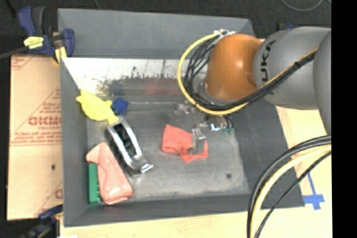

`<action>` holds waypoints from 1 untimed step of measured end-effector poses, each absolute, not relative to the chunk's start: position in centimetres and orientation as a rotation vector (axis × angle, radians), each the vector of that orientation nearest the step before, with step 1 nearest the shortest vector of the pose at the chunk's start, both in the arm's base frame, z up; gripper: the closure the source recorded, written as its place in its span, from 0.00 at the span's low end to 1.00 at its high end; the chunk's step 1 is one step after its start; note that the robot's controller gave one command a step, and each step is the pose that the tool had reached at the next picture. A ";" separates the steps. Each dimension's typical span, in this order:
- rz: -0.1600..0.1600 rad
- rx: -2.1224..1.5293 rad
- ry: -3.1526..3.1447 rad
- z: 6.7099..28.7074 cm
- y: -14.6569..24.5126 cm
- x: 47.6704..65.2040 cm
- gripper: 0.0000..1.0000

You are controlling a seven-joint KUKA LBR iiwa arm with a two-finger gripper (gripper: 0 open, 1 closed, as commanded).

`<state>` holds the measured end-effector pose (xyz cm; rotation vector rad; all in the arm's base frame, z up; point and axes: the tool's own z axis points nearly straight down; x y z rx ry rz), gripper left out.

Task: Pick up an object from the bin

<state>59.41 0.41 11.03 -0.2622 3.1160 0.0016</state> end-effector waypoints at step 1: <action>0.002 -0.571 3.085 8.5 -3.1 57.5 1.00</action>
Offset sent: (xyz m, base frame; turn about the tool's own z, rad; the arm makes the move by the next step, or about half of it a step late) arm 0.0000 0.0000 0.0000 0.0000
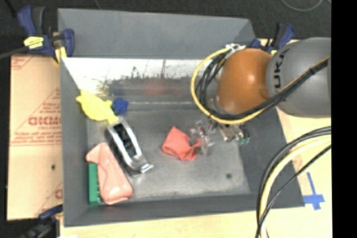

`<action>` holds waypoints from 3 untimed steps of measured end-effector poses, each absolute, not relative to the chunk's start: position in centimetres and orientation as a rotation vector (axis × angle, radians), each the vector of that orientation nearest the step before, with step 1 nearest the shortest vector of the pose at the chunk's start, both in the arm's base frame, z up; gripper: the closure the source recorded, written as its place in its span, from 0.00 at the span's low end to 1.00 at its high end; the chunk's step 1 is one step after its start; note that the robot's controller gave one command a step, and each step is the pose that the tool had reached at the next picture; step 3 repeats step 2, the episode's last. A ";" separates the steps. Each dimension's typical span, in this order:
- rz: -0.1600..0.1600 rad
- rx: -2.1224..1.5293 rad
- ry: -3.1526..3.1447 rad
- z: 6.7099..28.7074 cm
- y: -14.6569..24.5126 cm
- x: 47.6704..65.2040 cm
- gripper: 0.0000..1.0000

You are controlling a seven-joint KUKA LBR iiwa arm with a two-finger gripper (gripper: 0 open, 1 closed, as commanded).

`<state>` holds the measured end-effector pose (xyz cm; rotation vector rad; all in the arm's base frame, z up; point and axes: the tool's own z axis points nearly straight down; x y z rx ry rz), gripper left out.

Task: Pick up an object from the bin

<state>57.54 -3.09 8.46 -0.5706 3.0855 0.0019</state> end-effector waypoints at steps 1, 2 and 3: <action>0.002 -0.569 3.086 8.5 -3.1 57.5 1.00; -0.002 -0.654 3.060 25.1 -4.6 58.1 1.00; -0.002 -0.654 3.060 25.1 -4.6 58.1 1.00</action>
Offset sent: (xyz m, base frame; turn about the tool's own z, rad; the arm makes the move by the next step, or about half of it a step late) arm 0.0030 -0.0146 0.1634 -0.0587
